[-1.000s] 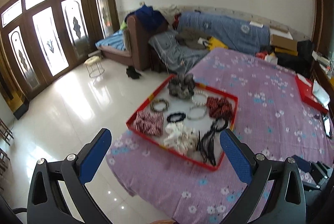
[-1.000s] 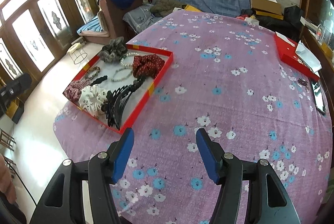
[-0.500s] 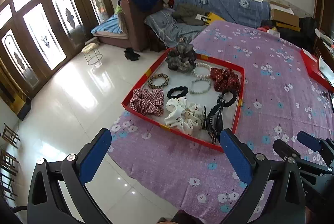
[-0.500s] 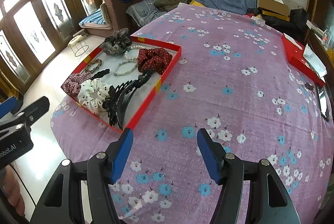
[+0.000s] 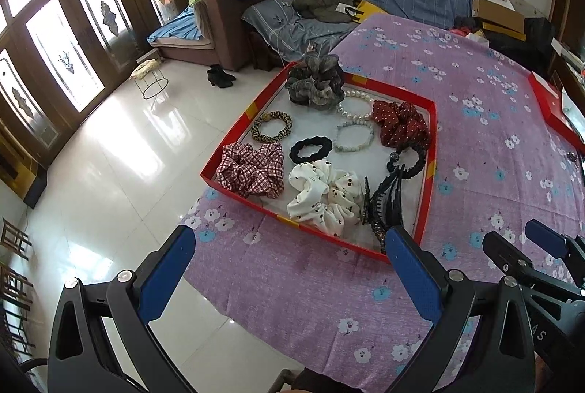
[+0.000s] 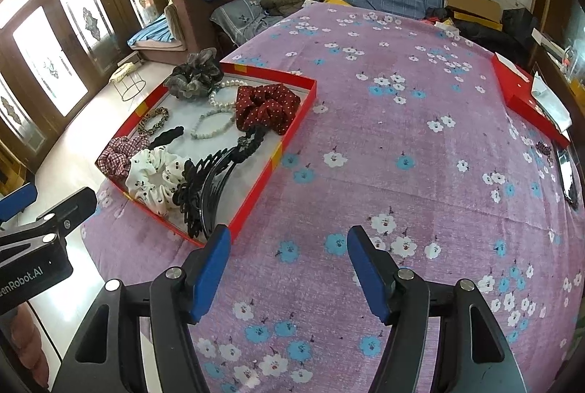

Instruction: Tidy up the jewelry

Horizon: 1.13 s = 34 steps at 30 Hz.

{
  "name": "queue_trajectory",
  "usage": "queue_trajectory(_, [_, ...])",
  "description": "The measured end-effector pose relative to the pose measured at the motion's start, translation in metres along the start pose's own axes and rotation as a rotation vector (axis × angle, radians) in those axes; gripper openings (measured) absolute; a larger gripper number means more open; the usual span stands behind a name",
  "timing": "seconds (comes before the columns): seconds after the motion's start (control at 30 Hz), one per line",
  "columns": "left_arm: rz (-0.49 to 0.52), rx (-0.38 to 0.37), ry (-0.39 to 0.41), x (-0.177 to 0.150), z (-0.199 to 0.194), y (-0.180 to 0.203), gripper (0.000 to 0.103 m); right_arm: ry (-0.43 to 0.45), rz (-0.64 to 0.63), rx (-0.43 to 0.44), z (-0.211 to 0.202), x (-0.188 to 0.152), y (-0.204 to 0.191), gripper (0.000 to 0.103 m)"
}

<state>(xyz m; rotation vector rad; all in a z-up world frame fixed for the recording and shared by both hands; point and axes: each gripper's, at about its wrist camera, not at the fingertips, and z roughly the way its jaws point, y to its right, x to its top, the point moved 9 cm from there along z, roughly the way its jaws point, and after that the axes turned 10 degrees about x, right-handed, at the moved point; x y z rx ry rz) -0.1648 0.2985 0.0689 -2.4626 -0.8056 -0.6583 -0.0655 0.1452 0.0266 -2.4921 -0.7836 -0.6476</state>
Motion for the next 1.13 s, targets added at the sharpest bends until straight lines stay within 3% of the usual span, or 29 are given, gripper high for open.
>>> queue_trajectory(0.8, [0.031,-0.018,-0.056,0.0,0.04,-0.028,0.103,-0.034,0.039,-0.023,0.031,-0.008,-0.033,0.072])
queue_trajectory(0.97, [0.057,-0.026,-0.044,0.002,0.039,-0.012,0.103,-0.038,0.06,-0.035,0.025,-0.017,-0.02,0.073])
queue_trajectory(1.13, [0.108,-0.041,-0.015,0.003,0.023,0.025,0.103,-0.02,0.117,-0.057,0.008,-0.027,0.017,0.073])
